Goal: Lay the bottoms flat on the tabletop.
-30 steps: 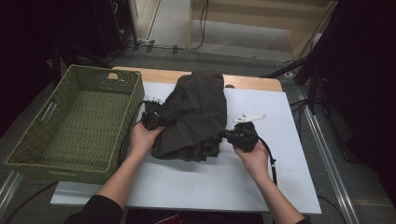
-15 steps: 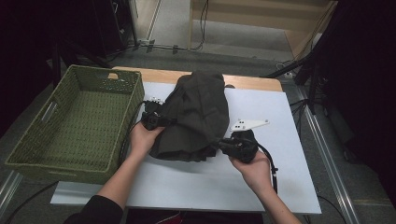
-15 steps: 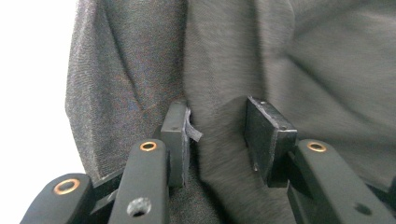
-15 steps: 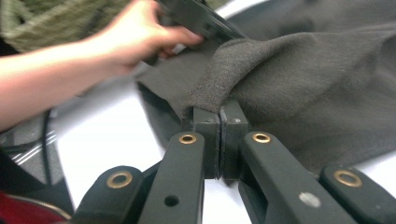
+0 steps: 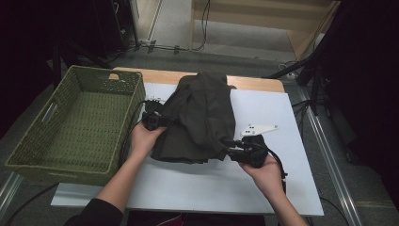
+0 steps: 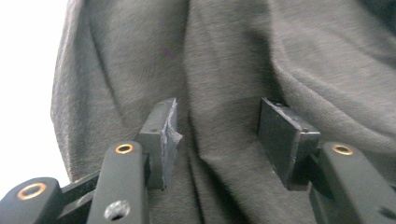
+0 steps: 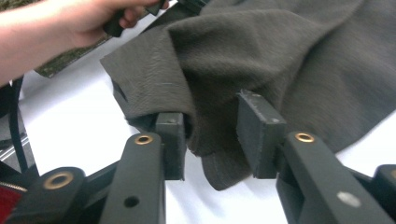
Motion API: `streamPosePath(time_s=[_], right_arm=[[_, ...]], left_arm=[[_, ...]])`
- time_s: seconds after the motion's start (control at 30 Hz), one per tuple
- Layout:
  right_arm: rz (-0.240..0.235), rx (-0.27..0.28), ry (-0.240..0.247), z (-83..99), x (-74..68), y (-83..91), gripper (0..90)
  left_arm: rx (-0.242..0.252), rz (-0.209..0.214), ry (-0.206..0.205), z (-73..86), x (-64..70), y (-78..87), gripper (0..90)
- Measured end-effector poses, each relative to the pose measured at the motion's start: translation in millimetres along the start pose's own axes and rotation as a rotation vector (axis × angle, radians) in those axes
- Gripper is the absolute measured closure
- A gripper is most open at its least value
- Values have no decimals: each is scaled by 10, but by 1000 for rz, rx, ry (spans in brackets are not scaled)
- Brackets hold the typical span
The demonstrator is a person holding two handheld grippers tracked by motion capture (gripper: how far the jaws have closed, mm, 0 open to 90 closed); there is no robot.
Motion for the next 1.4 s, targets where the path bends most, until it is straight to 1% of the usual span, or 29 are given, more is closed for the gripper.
streamPosePath(time_s=[0.03,0.1,0.17,0.23,0.3,0.37,0.4,0.47,0.53,0.57,0.67,0.73,0.8,0.87,0.93,0.97,1.03,1.1,1.17,1.23,1.3,1.37,1.4], right_arm=[[1,2,10,18,21,17,514],[19,-13,37,75,73,56,490],[46,-23,53,135,130,92,472],[47,-37,47,202,170,131,467],[53,-28,48,252,218,172,460],[62,-29,34,305,276,215,460],[66,-28,30,329,305,233,460],[79,-32,25,366,361,271,460],[108,-35,22,386,434,291,463],[112,-37,15,397,469,291,466],[154,-37,8,436,596,288,484],[169,-1,-20,434,646,261,494],[164,19,-40,446,662,203,505],[153,9,-41,480,648,128,511],[149,0,-35,509,627,57,511],[142,-1,-38,514,608,26,507],[138,-1,-32,515,585,-29,496],[139,-3,-36,506,565,-69,456],[123,-5,-49,505,539,-120,414],[113,-29,-53,526,517,-195,402],[129,-44,-40,535,525,-285,380],[150,-52,-26,540,547,-385,375],[157,-54,-25,542,551,-426,376]], left_arm=[[2,5,-1,-11,21,18,452],[4,19,-5,-28,70,54,445],[6,19,-18,-40,121,93,418],[17,27,-26,-57,185,133,408],[26,29,-39,-81,234,173,390],[41,49,-37,-115,291,216,354],[47,60,-38,-130,316,237,352],[39,78,-27,-136,366,261,338],[25,95,-10,-117,421,252,336],[20,99,-7,-108,450,248,336],[16,113,-40,-90,560,261,336],[15,122,-63,-78,637,276,336],[10,135,-77,-51,718,292,336],[7,136,-100,-11,783,308,336],[-3,141,-115,46,836,310,337],[-9,143,-120,79,853,308,336],[-24,133,-130,149,868,303,336],[-30,144,-125,217,906,302,335],[-43,144,-142,284,940,302,335],[-49,135,-156,340,957,299,335],[-43,128,-171,400,956,284,332],[-57,94,-202,476,894,240,333],[-67,85,-201,512,866,208,333]])
Point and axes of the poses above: each handheld gripper's, and its own axes: y roughly backward along the jaws, z roughly out of its underside, x roughly to its right, the point moved 10 cm from there along -y, roughly forward along the jaws, and after that the axes turned 10 degrees about x, right-handed, at the moved point
